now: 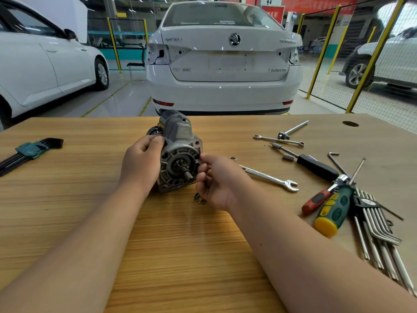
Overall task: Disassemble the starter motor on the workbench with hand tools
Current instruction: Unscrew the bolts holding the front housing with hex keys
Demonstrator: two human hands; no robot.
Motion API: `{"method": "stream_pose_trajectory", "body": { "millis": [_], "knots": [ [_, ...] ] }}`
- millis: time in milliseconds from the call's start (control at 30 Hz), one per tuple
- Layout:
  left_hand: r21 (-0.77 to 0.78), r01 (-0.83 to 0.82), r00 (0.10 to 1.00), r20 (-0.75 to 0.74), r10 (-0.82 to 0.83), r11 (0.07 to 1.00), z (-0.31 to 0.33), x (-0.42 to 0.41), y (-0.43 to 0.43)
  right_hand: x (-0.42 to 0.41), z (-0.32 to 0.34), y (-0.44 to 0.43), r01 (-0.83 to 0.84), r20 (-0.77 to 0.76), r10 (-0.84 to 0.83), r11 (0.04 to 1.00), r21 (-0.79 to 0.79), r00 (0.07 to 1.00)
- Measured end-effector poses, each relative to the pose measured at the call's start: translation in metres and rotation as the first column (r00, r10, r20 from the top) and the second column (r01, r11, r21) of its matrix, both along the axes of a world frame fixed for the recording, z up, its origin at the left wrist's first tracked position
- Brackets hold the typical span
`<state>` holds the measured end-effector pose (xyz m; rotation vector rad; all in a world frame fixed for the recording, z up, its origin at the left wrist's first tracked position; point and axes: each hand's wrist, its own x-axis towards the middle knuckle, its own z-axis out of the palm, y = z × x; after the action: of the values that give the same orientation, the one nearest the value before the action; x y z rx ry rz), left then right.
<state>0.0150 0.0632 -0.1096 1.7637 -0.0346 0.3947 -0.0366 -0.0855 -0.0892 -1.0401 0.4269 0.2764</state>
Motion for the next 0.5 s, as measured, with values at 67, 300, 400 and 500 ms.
{"method": "stream_pose_trajectory", "body": {
  "millis": [67,300,400,500],
  "knots": [
    [-0.006,0.002,1.0,-0.005,-0.002,1.0,-0.0004,0.0005,-0.0004,-0.0011,0.0,0.0015,0.014,0.001,-0.014,1.0,0.005,1.0],
    [-0.036,0.032,0.999,-0.013,-0.032,0.999,-0.0028,0.0054,0.0022,-0.0032,-0.0036,0.0044,0.105,0.153,-0.061,0.949,-0.298,0.986],
    [-0.036,0.053,0.999,-0.005,-0.054,0.998,-0.0035,0.0063,0.0027,-0.0025,-0.0035,0.0034,0.111,0.169,-0.058,0.94,-0.323,0.984],
    [-0.011,0.046,0.999,0.006,-0.046,0.999,-0.0047,0.0069,0.0022,-0.0014,-0.004,0.0018,0.097,0.162,-0.046,0.941,-0.324,0.986]
  ]
}}
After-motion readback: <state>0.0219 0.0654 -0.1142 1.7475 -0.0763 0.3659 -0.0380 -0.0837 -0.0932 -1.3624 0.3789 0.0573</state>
